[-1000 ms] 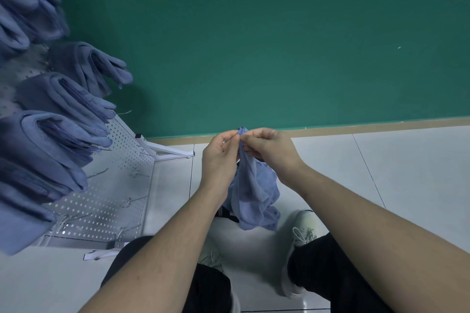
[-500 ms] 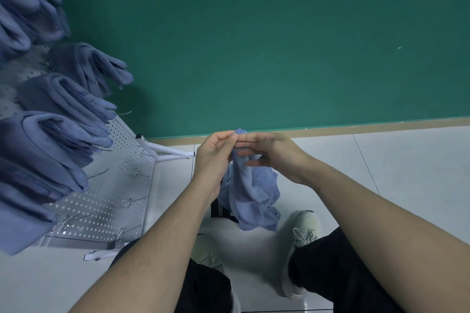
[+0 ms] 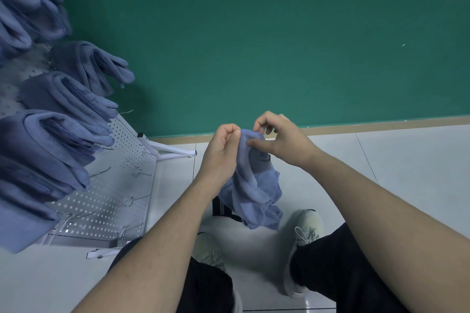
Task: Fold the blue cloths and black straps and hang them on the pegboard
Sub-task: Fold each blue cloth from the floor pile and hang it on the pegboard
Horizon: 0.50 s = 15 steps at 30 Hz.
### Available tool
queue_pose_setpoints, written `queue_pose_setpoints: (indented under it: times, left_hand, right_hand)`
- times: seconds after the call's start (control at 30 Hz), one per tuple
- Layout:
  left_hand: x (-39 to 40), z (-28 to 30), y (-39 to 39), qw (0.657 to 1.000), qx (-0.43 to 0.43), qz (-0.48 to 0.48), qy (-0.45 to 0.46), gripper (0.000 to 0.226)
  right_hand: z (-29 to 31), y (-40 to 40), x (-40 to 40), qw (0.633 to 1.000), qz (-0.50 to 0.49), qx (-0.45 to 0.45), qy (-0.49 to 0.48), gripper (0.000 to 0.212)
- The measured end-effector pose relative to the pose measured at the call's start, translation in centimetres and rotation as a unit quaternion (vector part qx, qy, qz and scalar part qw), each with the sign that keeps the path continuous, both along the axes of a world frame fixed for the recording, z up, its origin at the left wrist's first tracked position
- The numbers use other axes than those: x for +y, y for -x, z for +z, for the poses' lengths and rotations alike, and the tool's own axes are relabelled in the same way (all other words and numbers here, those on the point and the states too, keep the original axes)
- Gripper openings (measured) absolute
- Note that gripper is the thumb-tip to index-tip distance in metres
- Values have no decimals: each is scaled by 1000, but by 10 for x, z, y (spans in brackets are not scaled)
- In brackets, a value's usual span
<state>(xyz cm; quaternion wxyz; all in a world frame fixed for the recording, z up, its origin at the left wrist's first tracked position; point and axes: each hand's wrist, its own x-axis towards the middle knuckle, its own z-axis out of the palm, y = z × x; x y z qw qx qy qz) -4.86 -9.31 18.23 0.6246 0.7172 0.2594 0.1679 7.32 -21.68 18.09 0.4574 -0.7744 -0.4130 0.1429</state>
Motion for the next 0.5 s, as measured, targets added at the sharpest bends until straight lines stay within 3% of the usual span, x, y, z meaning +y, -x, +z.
queue_pose_setpoints:
  times: [0.13, 0.33, 0.5]
  left_hand:
    - [2, 2, 1, 1000, -5, -4, -2, 18]
    - [2, 3, 3, 1000, -1, 0, -11, 18]
    - [17, 8, 4, 996, -39, 79, -9, 16]
  right_hand:
    - [-1, -4, -3, 998, -9, -51, 19, 33]
    - [1, -3, -7, 997, 6, -59, 46, 33]
    - [0, -8, -14, 998, 14, 18, 52, 20]
